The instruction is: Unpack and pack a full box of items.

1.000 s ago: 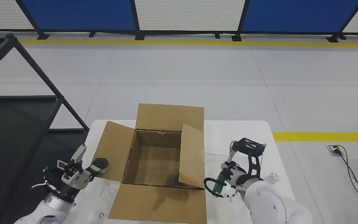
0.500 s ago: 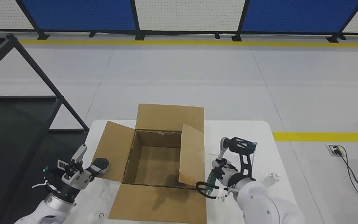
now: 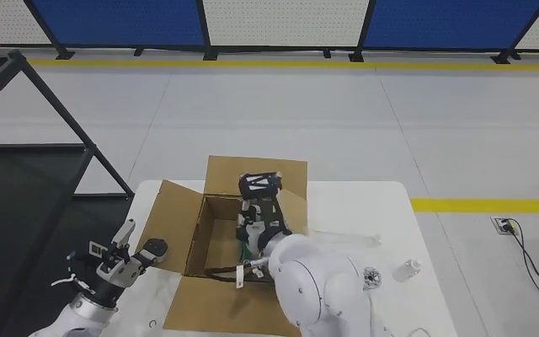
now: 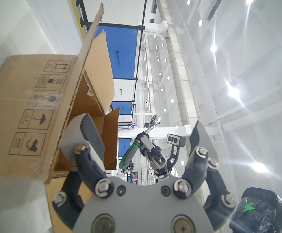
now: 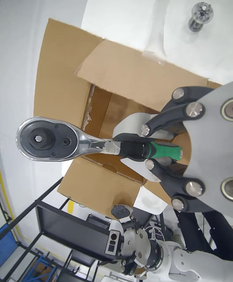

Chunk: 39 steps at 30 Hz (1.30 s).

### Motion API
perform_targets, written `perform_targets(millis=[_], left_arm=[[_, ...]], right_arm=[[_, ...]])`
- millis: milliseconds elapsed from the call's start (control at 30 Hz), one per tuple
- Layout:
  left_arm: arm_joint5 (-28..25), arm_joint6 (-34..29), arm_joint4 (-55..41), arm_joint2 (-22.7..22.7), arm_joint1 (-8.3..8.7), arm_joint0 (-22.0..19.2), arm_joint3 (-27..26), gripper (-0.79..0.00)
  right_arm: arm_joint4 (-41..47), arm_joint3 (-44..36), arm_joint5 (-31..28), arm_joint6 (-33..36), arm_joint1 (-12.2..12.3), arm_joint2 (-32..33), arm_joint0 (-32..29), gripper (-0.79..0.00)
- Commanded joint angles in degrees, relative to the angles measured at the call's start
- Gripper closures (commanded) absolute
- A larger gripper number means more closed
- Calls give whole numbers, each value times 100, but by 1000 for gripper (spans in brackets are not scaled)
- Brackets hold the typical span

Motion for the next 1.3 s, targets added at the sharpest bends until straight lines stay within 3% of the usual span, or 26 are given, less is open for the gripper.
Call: perform_targets(millis=[0, 167, 367, 867, 1067, 1267], left_arm=[[-5, 12, -7, -13, -3, 26, -18, -785], [-14, 37, -3, -35, -12, 63, -60, -785], [1, 34, 36, -32, -18, 45, -87, -785], [-16, 6, 52, -58, -34, 32, -45, -785], [-23, -3, 58, -58, -41, 31, -34, -785], [-48, -18, 51, -67, -49, 49, -41, -785]], right_arm=[[-123, 312, -14, 31, -23, -140, 174, 0], [-486, 636, -401, 340, -39, -414, 358, 0], [-1068, 492, -741, 854, 10, -436, 166, 0], [-3091, -534, -570, 1298, 64, -441, -572, 0], [-3328, -730, -583, 1271, 15, -490, -687, 0], [-2899, -233, -681, 1074, -88, -534, -484, 0]])
